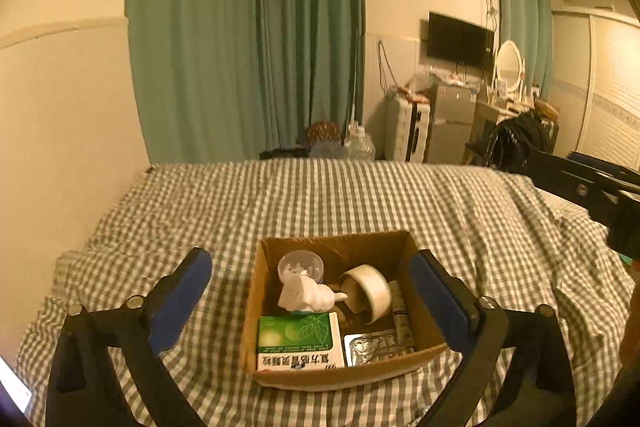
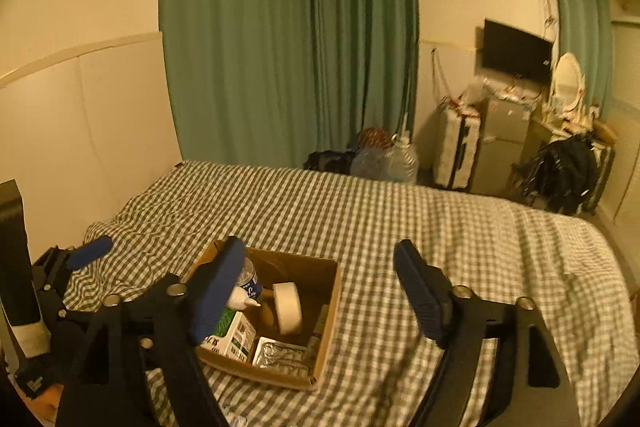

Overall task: Organize objects
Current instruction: 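Lower the star toy and white tube into the cardboard box and release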

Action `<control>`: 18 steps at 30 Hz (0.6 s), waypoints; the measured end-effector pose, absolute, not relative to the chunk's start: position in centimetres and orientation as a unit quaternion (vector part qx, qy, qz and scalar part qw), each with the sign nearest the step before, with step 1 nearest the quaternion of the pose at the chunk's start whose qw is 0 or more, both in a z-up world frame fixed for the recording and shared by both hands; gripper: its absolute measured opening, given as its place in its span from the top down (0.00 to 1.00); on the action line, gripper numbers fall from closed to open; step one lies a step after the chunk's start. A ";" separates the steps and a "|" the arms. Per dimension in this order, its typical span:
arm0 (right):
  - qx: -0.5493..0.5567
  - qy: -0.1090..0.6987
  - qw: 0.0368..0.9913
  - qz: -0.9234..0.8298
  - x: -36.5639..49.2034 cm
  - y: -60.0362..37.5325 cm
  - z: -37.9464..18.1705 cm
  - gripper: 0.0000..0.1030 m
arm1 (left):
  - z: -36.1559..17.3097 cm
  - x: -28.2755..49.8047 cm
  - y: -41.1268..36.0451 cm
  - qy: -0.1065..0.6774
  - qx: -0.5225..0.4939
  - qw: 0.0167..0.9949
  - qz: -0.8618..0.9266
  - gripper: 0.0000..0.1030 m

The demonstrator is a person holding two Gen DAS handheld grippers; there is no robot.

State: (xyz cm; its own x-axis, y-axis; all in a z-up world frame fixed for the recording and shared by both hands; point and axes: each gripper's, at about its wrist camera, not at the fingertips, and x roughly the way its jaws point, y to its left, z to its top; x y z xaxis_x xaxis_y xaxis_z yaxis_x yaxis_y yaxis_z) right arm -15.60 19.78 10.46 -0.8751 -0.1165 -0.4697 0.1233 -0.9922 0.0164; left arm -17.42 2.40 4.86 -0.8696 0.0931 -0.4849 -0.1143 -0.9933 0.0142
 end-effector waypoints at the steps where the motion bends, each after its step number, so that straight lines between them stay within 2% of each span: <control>1: 0.237 0.008 0.056 -0.970 -14.4 19.7 11.0 0.17 | 5.1 -16.7 2.1 0.020 -0.245 0.054 0.968 0.00; 9: 0.239 0.017 0.032 -0.970 -8.9 19.4 11.9 0.12 | 5.2 -12.7 0.1 0.005 -0.237 0.056 0.970 0.00; 18: 0.258 0.010 0.010 -0.966 -5.4 18.1 8.7 0.08 | 3.0 -8.2 -1.2 0.012 -0.230 0.047 0.972 0.00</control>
